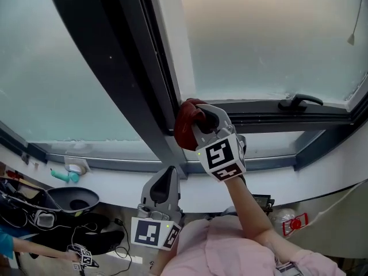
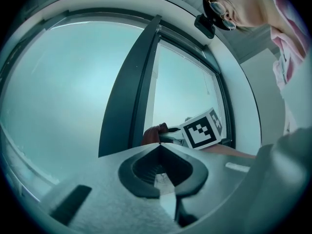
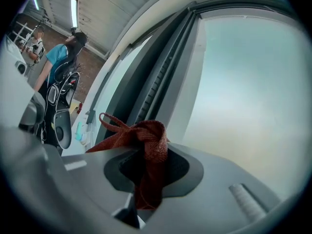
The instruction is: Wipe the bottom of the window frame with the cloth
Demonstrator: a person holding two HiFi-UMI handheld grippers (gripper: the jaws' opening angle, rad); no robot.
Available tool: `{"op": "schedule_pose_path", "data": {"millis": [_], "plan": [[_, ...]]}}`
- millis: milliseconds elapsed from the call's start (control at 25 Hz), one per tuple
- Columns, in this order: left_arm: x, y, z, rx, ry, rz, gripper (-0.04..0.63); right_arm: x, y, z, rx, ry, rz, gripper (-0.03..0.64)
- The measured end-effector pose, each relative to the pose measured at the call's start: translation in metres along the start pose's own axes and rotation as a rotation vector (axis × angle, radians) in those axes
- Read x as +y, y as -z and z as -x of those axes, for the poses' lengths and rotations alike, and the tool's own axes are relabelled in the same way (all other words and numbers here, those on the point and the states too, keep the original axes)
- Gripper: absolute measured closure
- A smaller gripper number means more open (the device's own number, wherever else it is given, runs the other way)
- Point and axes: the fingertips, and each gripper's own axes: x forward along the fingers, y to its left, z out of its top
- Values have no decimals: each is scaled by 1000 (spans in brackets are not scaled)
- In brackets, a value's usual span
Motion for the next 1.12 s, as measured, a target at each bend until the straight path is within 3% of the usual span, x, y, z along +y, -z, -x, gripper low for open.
{"op": "schedule_pose_path", "data": {"millis": [280,1120], "plan": [[12,2,4,4,-25,5,597,26,21,-24,152,-47,183,546],[3,9,-6,9,17,18,597,10,33,-8,171,-33,140,546]]}}
